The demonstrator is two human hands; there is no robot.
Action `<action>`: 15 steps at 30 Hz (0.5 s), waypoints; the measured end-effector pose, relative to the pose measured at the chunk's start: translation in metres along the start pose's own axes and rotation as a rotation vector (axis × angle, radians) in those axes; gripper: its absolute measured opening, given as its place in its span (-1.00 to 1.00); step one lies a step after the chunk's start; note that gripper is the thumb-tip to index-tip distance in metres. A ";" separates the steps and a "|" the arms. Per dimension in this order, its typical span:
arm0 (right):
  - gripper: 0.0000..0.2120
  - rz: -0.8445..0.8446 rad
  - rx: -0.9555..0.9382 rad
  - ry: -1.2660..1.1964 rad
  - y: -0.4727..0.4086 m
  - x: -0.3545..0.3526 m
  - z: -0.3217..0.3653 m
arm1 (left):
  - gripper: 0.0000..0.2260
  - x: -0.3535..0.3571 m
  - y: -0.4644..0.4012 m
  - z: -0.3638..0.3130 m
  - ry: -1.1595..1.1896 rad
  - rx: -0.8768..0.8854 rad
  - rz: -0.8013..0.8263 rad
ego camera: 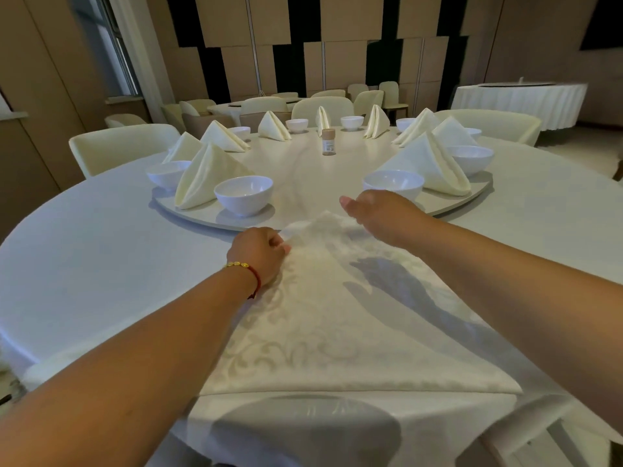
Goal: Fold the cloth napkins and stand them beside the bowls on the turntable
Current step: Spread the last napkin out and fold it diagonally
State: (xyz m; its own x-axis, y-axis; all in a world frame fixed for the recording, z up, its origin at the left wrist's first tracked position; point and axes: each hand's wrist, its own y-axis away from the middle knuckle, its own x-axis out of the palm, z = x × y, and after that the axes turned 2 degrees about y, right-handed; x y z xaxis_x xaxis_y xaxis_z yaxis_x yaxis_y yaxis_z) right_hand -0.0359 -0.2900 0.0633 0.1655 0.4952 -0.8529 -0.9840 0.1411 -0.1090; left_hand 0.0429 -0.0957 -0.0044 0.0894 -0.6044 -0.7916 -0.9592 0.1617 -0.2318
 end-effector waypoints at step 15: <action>-0.62 0.209 -0.574 0.438 0.115 0.039 0.009 | -0.86 0.018 -0.024 -0.015 0.185 -0.150 -0.126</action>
State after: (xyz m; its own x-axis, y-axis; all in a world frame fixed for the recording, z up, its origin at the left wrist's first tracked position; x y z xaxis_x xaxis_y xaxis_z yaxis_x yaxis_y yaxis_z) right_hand -0.1416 -0.2465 0.0226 0.0476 0.0597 -0.9971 -0.8919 -0.4469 -0.0694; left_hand 0.0637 -0.1223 -0.0042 0.1734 -0.7468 -0.6420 -0.9739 -0.0332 -0.2245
